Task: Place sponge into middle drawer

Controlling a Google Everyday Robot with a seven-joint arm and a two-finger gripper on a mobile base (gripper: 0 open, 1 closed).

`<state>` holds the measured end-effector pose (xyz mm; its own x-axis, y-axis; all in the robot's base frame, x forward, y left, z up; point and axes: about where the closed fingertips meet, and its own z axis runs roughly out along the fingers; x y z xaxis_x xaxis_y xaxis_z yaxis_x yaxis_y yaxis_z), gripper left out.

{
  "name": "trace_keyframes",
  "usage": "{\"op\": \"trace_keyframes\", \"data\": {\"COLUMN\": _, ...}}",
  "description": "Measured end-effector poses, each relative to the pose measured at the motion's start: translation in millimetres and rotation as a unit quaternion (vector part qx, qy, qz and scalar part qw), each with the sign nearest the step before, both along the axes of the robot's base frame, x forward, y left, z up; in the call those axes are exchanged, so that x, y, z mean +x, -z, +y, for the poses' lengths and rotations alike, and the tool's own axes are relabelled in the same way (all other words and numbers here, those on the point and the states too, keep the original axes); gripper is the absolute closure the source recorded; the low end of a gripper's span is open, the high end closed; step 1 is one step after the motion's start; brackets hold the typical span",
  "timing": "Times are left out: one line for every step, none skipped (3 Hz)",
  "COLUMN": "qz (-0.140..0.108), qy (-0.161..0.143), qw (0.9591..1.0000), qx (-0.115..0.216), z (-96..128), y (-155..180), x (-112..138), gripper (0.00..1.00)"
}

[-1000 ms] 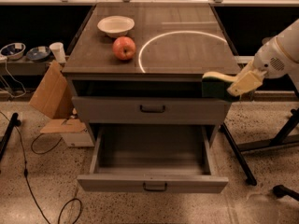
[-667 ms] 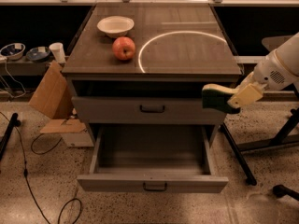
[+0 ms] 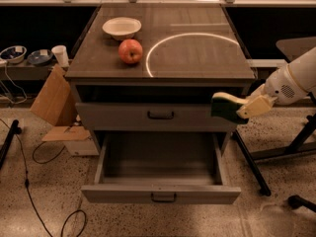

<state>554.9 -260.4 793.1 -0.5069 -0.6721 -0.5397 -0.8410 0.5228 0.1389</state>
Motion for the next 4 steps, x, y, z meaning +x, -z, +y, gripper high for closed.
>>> {"op": "trace_keyframes", "data": {"qz": 0.032, "qy": 0.017, "qw": 0.9983, "qx": 0.045, "z": -1, "y": 68, "x": -16, "gripper": 1.00}}
{"op": "trace_keyframes", "data": {"qz": 0.059, "qy": 0.023, "qw": 0.9956, "qx": 0.070, "z": 6, "y": 113, "x": -32, "gripper": 1.00}}
{"op": "trace_keyframes", "data": {"qz": 0.091, "qy": 0.031, "qw": 0.9904, "qx": 0.100, "z": 17, "y": 160, "x": -44, "gripper": 1.00}}
{"op": "trace_keyframes", "data": {"qz": 0.118, "qy": 0.049, "qw": 0.9835, "qx": 0.129, "z": 27, "y": 195, "x": -44, "gripper": 1.00}}
